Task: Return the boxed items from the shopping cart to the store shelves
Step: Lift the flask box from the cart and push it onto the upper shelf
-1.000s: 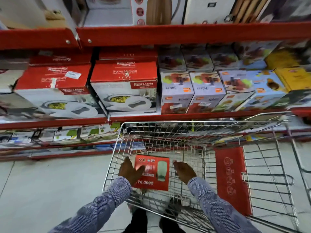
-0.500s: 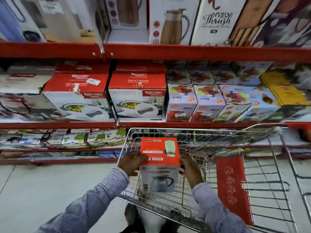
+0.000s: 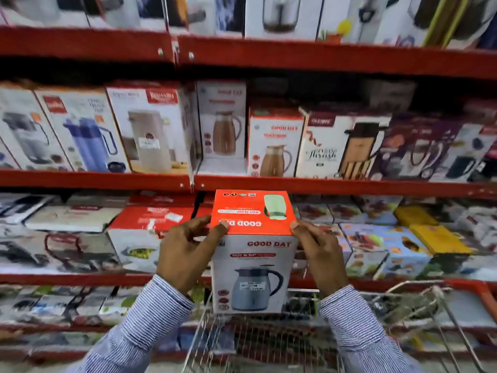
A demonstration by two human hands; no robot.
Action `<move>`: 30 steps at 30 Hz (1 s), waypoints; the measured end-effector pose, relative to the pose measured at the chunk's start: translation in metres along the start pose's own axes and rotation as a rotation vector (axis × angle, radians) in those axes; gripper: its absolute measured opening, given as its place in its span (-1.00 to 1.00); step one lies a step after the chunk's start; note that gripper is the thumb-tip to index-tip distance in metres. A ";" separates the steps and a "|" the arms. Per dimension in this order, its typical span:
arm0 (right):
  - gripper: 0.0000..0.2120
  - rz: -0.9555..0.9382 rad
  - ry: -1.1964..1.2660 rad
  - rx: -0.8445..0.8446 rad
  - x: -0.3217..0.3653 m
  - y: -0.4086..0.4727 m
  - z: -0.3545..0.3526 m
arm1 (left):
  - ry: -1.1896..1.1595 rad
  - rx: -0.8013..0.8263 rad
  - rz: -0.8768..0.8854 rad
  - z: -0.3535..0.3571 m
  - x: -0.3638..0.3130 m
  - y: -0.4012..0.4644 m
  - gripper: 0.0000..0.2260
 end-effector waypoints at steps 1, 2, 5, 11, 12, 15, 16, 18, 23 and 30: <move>-0.84 -0.024 0.019 0.004 0.014 0.005 0.004 | -0.006 -0.024 0.039 -0.007 -0.013 0.004 -0.68; -0.84 -0.044 0.029 0.014 0.026 0.008 0.008 | -0.019 -0.042 0.064 -0.013 -0.023 0.006 -0.70; -0.78 -0.125 0.059 0.026 0.065 0.016 0.020 | -0.056 -0.094 0.142 -0.035 -0.050 0.016 -0.57; -0.68 -0.254 0.126 0.078 0.118 0.042 0.047 | -0.030 -0.177 0.288 -0.069 -0.096 0.036 -0.60; -0.67 -0.283 0.119 0.077 0.124 0.047 0.052 | -0.027 -0.192 0.302 -0.073 -0.101 0.040 -0.67; -0.66 -0.351 0.072 0.090 0.142 0.058 0.063 | -0.030 -0.217 0.342 -0.086 -0.113 0.057 -0.73; -0.66 -0.360 0.072 0.094 0.146 0.062 0.067 | -0.034 -0.214 0.350 -0.088 -0.115 0.063 -0.74; -0.65 -0.368 0.062 0.095 0.151 0.070 0.073 | -0.047 -0.204 0.359 -0.090 -0.119 0.074 -0.74; -0.62 -0.416 0.043 0.108 0.159 0.088 0.084 | -0.051 -0.205 0.375 -0.093 -0.123 0.098 -0.72; -0.58 -0.389 -0.027 0.146 0.148 0.118 0.101 | -0.010 -0.198 0.343 -0.086 -0.111 0.135 -0.64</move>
Point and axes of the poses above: each hand's wrist, its own y-axis towards the middle knuckle, its own z-axis out of the palm, x = y × z, the point moved 5 cm from there along y, towards the middle knuckle, and after that the axes turned 2 degrees about -z, right-handed, at the moved point
